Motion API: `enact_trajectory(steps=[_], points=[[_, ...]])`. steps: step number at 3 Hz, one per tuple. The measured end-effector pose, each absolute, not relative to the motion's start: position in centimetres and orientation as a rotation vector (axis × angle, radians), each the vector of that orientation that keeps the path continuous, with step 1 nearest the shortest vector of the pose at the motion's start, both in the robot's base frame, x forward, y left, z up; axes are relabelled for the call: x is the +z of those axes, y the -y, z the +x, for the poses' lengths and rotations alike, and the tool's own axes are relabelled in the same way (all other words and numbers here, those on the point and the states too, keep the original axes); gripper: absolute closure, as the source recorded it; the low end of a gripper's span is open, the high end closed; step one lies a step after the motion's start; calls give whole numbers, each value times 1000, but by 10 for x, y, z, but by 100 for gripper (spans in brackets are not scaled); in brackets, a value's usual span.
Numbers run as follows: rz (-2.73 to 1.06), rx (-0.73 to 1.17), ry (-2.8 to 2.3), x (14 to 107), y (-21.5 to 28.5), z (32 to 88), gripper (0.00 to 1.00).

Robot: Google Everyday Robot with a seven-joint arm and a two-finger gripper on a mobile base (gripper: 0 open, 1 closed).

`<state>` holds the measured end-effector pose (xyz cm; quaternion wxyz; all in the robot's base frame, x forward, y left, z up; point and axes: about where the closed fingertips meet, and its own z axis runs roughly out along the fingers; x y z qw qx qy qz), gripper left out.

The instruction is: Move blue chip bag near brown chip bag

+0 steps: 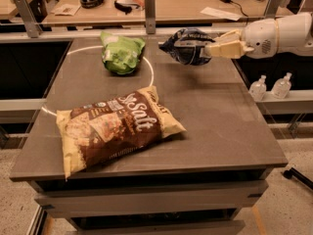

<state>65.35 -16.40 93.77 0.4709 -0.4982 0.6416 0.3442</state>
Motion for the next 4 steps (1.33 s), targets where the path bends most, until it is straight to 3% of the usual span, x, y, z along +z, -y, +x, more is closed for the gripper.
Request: enact_trajectory(steps=[3,4], points=[[-1457,1039,-1465,924,131,531,100],[-1499,1117,-1488,903,113,504,82]])
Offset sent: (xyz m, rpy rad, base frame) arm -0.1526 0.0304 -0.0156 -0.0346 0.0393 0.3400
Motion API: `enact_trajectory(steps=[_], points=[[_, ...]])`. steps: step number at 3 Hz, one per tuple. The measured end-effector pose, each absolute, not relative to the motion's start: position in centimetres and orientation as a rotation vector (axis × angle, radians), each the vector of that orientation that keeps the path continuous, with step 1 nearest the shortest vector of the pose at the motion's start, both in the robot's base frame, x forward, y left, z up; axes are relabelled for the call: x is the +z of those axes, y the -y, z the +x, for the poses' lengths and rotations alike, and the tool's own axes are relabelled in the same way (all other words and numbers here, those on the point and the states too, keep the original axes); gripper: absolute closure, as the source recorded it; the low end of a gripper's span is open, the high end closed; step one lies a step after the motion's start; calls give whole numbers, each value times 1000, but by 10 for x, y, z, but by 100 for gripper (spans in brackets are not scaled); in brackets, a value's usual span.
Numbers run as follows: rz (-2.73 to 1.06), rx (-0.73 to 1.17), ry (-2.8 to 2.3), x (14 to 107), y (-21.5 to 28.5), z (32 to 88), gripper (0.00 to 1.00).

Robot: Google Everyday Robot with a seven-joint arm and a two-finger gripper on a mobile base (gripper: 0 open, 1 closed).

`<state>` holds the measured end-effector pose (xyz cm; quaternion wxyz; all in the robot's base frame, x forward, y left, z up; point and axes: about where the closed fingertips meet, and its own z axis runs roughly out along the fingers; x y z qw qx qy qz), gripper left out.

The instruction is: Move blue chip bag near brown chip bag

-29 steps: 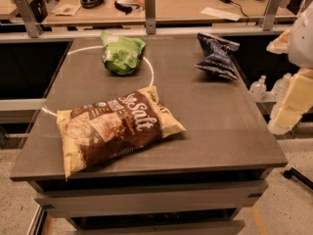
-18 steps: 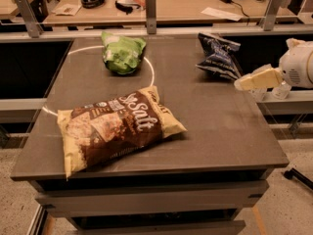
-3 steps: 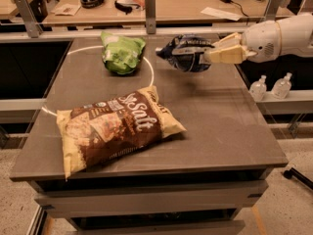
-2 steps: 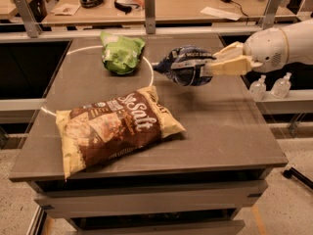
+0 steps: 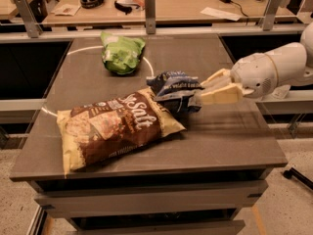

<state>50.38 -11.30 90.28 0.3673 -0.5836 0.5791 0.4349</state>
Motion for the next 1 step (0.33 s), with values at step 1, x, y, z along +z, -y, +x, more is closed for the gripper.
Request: enact_trajectory(steps=[1], points=[[-1499,1127,-1491,899,110,504,58]])
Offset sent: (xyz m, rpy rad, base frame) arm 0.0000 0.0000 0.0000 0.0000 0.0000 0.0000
